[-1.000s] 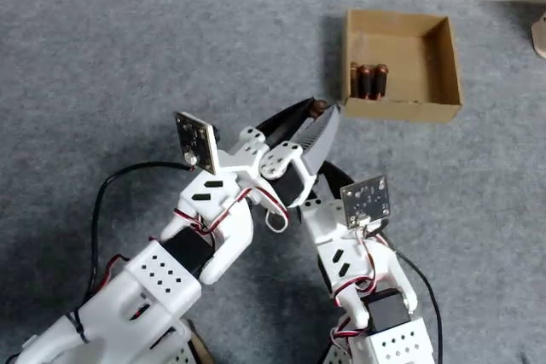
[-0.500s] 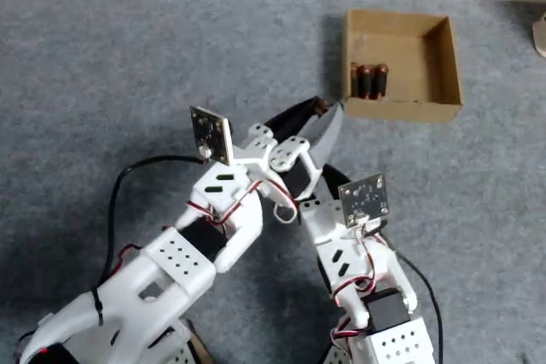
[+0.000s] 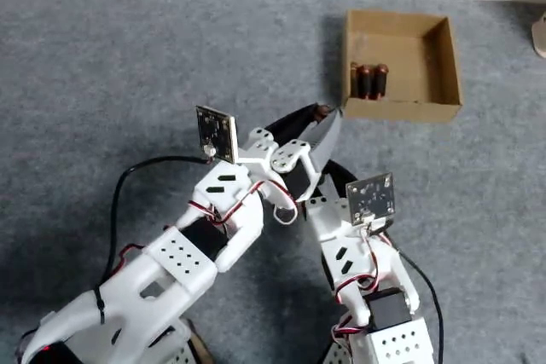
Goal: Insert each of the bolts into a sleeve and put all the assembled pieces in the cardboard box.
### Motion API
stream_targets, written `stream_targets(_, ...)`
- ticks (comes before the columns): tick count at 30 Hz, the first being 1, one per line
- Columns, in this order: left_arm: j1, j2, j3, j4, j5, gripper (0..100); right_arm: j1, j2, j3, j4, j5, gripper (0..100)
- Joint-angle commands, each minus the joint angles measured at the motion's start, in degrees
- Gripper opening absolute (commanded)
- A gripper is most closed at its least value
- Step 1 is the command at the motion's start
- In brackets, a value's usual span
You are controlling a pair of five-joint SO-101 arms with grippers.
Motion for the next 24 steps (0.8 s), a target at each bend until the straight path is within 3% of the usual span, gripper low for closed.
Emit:
stream_targets(1,-0.84,-0.13,-1.10,4.66,-0.44,1,3.03,-1.63,6.64,-1.71,-2.73,0.5)
stream_targets(7,-0.75,-4.79,0.66,18.99,-0.53,1,6.81,-1.63,4.35,-1.71,-4.75,0.5)
stream_targets(11,-0.75,-12.35,5.14,22.15,-0.62,2,6.81,-1.63,4.26,-1.71,-4.75,0.5)
stream_targets(13,-1.19,-15.96,7.60,22.24,-2.73,7,6.90,-1.63,4.18,-1.71,-4.75,0.5)
stream_targets(16,-1.10,-20.26,11.38,25.76,-9.41,26,7.60,-1.54,4.26,-1.45,-4.75,0.5)
stream_targets(19,-2.68,-23.60,12.35,35.08,-6.95,39,8.84,-1.01,4.26,-0.48,-4.40,0.5)
stream_targets(24,-11.47,-27.91,10.51,48.53,-4.22,37,9.19,-0.92,2.07,6.46,-0.18,0.5)
